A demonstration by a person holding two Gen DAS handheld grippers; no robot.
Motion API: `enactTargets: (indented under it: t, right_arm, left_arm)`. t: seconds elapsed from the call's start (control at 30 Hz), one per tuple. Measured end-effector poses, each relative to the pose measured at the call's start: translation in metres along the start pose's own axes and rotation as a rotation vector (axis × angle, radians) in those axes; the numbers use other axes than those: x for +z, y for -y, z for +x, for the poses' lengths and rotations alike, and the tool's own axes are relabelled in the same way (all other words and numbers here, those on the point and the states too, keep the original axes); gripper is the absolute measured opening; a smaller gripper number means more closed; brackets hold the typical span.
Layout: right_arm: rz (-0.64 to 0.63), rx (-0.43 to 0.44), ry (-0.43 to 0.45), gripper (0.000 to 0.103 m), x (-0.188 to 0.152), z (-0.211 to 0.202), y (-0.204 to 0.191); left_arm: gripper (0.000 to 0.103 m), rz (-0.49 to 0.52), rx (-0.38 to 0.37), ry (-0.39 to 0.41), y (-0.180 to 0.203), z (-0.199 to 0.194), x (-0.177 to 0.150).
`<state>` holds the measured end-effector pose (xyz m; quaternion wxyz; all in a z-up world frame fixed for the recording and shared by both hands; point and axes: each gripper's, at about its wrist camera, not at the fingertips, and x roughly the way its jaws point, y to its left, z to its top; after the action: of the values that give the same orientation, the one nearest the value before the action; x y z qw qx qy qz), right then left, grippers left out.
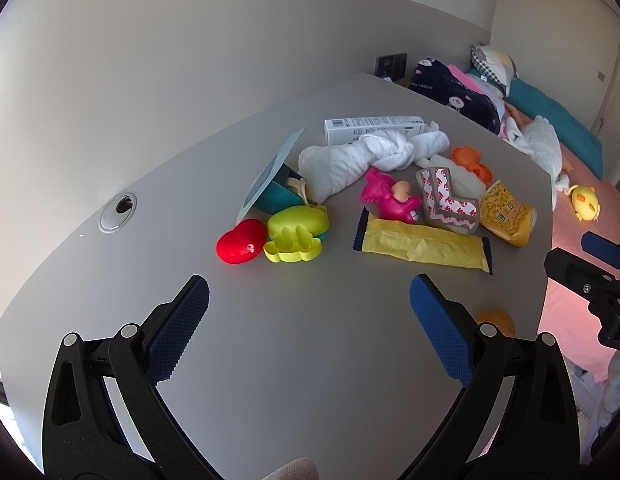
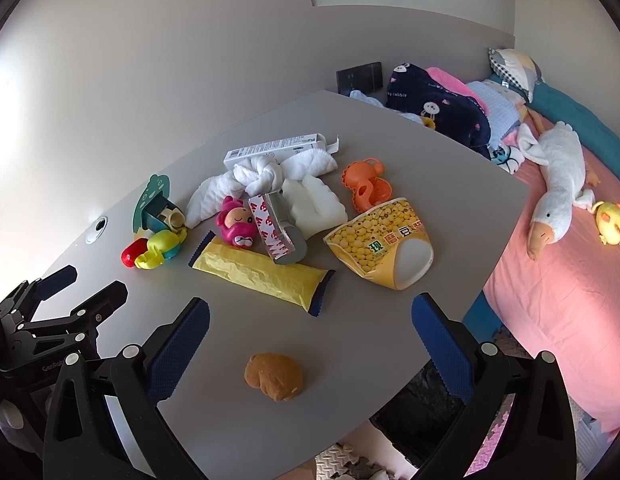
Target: Collect trash
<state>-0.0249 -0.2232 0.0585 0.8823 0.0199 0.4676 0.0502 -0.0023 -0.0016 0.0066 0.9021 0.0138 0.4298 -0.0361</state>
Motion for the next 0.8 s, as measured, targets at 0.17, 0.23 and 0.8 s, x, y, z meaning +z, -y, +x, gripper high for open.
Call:
enactTargets:
  t: [0.17,0.23,0.8]
  right_arm:
    - [0.002,0.002,0.002,0.101,-0.0004,-0.0008,0.0002]
    - [0.002,0.003,0.002,0.101,-0.0003,-0.001,0.0]
    - [0.001,0.002,0.001,0.101,-0.0011,-0.0005,-0.0005]
  left_arm:
    - [0.097,0.003,-0.008,-0.005,0.0,-0.0004,-0.0001]
    - [0.097,0.002,-0.011,-0.008,-0.0004,-0.0004,0.0003]
    - [0.097,0.017,0.007,-0.026,-0.0001,0.0038,0.0008]
